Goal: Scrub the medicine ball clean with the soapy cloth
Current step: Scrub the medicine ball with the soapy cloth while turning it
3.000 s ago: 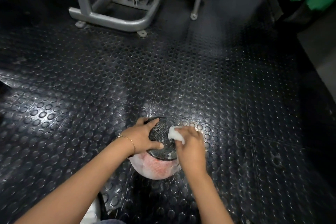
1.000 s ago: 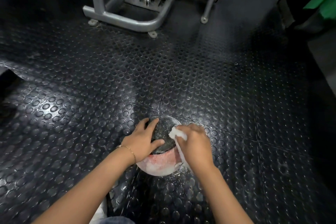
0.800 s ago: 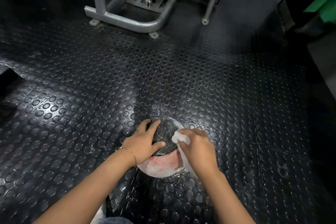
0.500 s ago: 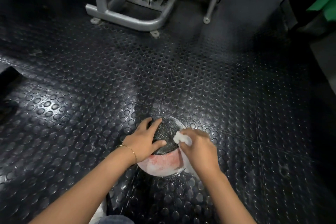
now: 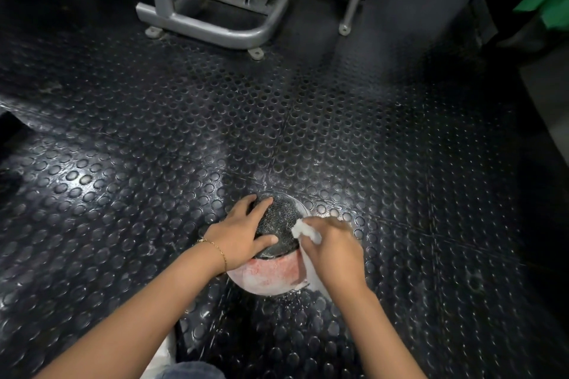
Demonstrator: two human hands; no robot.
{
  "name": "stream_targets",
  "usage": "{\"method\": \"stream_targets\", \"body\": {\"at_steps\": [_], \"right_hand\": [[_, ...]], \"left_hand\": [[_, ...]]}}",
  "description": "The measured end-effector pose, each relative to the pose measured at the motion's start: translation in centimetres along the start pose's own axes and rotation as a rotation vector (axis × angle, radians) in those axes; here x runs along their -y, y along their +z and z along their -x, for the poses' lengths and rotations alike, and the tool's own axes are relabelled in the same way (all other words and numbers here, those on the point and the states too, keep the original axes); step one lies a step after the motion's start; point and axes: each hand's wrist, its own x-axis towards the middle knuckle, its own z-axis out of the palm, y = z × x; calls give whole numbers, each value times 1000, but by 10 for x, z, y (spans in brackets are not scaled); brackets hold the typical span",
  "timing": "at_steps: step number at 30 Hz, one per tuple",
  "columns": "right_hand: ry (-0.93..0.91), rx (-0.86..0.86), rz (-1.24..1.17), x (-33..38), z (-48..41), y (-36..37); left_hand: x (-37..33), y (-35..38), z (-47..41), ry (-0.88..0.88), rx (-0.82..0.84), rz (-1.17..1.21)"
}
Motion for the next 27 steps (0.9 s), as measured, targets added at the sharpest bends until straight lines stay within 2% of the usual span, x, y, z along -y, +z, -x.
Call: {"method": "stream_targets", "body": {"at_steps": [7, 11, 13, 17, 20, 27], "right_hand": [[66, 4, -30, -16, -6, -1], [9, -33, -90, -13, 10, 7], [4, -24, -133, -11, 15, 9], [12, 26, -201, -9, 1, 9], [101, 69, -242, -12, -18, 5], [62, -5, -207, -10, -12, 12]], "left_hand": [[-8, -8, -2, 60, 101, -46], [-28, -25, -15, -25, 216, -335], [-36, -24, -19, -77, 243, -368], [-24, -16, -19, -64, 172, -302], [-21, -18, -22, -57, 150, -296], [-20, -22, -21, -29, 148, -271]]}}
